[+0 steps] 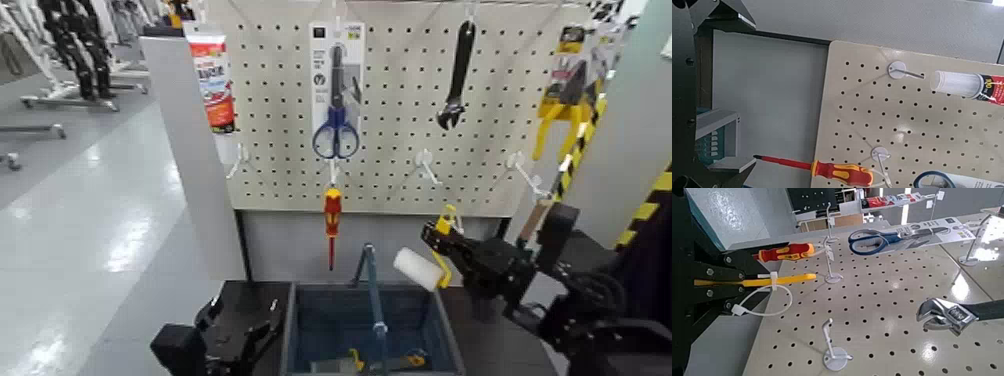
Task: Put the yellow roller into the crate.
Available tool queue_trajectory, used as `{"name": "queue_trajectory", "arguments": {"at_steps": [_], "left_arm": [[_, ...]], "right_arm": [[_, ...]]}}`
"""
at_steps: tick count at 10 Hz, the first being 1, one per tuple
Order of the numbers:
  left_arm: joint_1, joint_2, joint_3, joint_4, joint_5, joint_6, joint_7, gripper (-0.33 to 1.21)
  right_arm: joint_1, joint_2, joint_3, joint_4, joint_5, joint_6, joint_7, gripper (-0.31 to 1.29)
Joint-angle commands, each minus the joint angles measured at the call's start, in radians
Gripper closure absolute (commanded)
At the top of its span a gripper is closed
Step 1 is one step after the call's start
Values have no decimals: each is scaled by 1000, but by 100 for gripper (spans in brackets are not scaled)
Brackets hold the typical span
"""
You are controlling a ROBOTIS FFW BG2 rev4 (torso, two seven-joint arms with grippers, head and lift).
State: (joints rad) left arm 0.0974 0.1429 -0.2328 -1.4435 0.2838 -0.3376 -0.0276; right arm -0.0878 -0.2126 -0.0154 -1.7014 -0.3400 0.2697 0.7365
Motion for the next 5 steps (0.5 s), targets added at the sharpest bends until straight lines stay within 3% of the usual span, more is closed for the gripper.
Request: {"name": "queue_trajectory", "arguments": {"at_steps": [1, 5], "left_arm": [[-2, 1, -2, 2, 0, 0, -2, 11], [-2, 1, -2, 3, 0, 2, -2, 11]], "right_arm": [[56, 21, -28, -11, -21, 22, -22, 127], [68, 42, -8, 62, -68, 34, -35, 127]]}}
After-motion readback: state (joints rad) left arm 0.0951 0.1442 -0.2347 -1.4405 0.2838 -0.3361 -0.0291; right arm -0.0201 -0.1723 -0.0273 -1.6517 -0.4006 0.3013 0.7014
